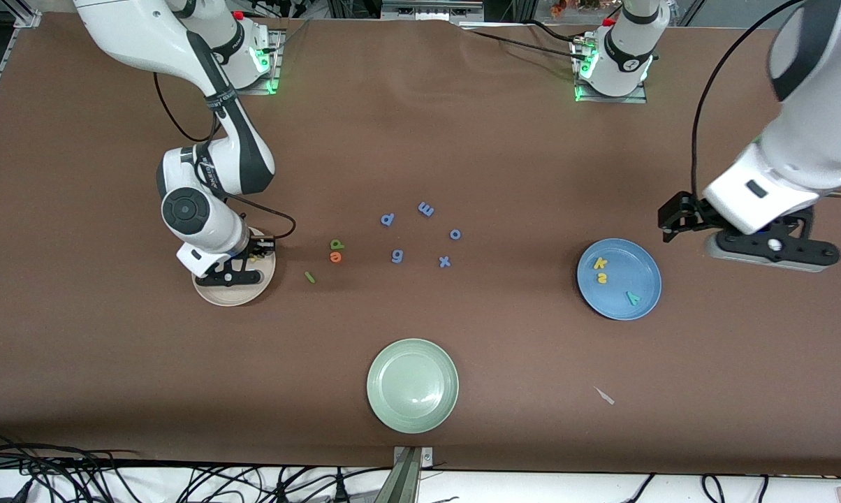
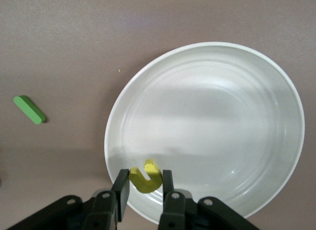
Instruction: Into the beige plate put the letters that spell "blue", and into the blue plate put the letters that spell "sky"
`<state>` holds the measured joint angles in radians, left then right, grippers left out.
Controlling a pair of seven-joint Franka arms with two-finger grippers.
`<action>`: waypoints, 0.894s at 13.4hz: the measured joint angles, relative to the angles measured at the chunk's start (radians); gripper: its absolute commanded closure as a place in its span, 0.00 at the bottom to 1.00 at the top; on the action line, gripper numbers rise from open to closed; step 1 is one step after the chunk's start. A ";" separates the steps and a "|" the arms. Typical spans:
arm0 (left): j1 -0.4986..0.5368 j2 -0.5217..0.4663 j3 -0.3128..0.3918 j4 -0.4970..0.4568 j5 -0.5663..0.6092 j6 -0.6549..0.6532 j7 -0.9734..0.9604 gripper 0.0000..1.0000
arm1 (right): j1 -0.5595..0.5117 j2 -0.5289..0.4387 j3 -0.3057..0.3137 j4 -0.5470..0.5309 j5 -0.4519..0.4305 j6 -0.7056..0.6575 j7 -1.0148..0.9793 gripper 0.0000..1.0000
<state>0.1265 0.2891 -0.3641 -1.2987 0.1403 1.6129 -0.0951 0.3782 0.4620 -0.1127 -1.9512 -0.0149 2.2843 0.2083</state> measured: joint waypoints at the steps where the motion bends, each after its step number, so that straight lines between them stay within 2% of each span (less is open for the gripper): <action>1: -0.025 -0.016 0.056 -0.011 -0.027 -0.006 0.000 0.00 | 0.002 0.001 0.000 0.000 0.000 0.000 0.000 0.43; 2: -0.052 -0.041 0.112 -0.039 -0.042 -0.008 0.001 0.00 | 0.003 0.001 0.002 0.000 0.000 0.000 0.002 0.40; 5: -0.152 -0.165 0.259 -0.188 -0.060 -0.005 0.001 0.00 | 0.005 0.001 0.006 0.000 0.002 0.000 0.012 0.40; 7: -0.166 -0.246 0.280 -0.280 -0.074 -0.001 -0.003 0.00 | 0.005 0.003 0.022 0.007 0.004 0.003 0.071 0.40; 9: -0.164 -0.291 0.288 -0.354 -0.133 0.044 -0.003 0.00 | 0.012 0.018 0.065 0.047 0.004 0.005 0.170 0.40; 12: -0.162 -0.296 0.288 -0.374 -0.146 0.069 -0.003 0.00 | 0.037 0.076 0.081 0.133 0.004 0.006 0.245 0.40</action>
<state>-0.0357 -0.0074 -0.0764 -1.6732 -0.0056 1.6814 -0.0984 0.4157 0.5378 -0.0314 -1.8178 -0.0113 2.2899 0.4534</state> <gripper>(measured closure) 0.000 0.401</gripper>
